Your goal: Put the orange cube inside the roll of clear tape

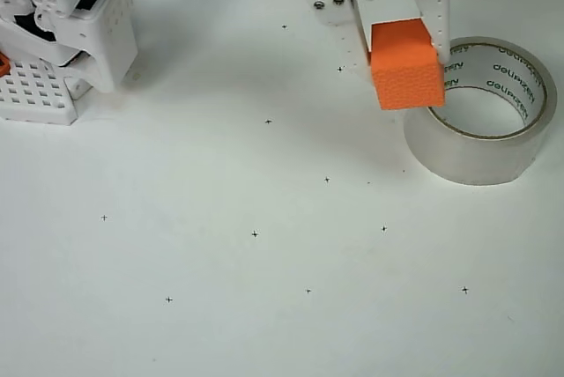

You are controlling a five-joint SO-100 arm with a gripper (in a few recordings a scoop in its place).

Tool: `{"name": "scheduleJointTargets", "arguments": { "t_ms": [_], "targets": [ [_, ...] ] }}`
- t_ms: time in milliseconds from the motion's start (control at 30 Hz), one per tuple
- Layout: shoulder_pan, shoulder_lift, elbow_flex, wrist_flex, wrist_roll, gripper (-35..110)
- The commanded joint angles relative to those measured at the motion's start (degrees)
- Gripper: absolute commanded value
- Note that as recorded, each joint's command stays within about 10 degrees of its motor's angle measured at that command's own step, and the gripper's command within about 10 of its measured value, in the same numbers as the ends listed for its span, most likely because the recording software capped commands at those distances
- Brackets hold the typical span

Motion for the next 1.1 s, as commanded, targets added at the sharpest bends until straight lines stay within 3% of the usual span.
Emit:
{"name": "scheduleJointTargets", "arguments": {
  "t_ms": [0,1067],
  "targets": [
    [-2.29,-0.26,-7.91,0.7,-0.88,15],
    [-11.43,-16.7,-21.09,0.7,-0.7,15]
  ]
}}
